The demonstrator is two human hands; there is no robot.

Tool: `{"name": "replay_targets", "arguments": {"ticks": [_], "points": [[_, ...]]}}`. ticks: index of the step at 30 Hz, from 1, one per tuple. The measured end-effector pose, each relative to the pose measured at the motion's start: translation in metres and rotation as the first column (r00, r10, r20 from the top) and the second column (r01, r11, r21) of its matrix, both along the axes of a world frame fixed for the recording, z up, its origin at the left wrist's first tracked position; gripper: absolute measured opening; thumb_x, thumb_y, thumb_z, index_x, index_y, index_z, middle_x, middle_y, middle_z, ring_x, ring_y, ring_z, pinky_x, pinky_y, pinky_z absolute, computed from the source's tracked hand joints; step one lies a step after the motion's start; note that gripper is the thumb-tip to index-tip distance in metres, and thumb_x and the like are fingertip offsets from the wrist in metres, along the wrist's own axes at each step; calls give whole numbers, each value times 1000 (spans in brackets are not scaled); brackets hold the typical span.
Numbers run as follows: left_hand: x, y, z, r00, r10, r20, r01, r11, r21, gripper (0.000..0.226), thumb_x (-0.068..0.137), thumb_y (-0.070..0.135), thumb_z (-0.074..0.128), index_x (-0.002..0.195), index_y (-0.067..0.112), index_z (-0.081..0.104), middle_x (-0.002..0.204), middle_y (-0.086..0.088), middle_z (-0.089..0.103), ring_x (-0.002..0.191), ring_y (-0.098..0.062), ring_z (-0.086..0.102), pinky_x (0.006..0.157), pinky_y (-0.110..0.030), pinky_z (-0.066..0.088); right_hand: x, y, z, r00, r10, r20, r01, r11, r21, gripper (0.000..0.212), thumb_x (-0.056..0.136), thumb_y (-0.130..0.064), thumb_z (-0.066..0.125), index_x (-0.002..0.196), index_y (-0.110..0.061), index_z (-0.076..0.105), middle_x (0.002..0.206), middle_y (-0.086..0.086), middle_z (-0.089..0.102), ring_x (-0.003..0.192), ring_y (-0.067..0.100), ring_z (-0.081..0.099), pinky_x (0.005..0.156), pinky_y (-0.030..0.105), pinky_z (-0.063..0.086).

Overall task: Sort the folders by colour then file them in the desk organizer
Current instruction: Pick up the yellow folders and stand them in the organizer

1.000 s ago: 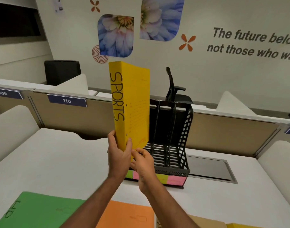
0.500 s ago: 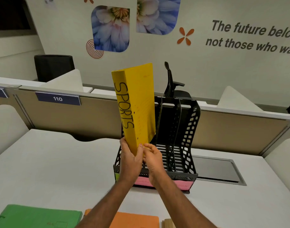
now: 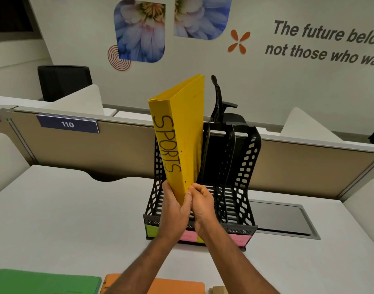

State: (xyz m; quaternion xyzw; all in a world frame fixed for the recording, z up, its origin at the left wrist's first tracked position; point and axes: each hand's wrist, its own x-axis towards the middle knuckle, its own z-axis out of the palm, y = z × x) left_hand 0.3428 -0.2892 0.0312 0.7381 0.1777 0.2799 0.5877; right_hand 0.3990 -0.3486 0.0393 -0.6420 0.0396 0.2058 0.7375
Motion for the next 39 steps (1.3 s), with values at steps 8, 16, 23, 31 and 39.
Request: {"name": "replay_targets", "arguments": {"ticks": [8,16,23,31,39], "points": [[-7,0,-7,993,-100,-58,98,995,-32,63,90,54,47,144,38,19,131,18,43,108,6,53,80,-9,48,-4,-2,-1,1000,22,22,-21,998,-51,22,104,-29,46,119,-20,60,118,6,66,108,22,64,91,40,58],[-14,1,-13,990,-63,-122,62,998,-15,40,96,45,50,126,54,26,115,32,54,107,10,58,77,-8,49,-15,-5,2,997,24,73,-19,998,-66,19,104,-27,44,110,-22,62,108,6,71,100,17,68,84,34,60],[-27,-7,-5,991,32,-129,-25,998,50,50,99,39,54,142,33,29,126,16,58,113,-4,61,95,-36,56,-41,-24,12,963,29,267,5,992,-127,16,104,-27,45,115,-32,55,105,-11,67,94,0,66,65,11,53],[-87,-55,11,967,239,-91,-199,927,319,74,99,34,53,157,16,10,165,-5,15,153,-19,16,119,-48,32,-88,-97,2,736,259,626,123,858,-499,46,105,-39,38,148,-25,38,164,-7,18,152,6,6,123,34,16],[-144,-131,-1,982,134,-136,-26,797,603,75,102,42,44,160,17,3,168,0,-5,155,-16,-6,125,-39,5,-132,-195,-16,612,418,671,271,686,-675,49,106,-38,34,153,-27,28,167,-5,4,152,8,-11,125,41,5]]}}
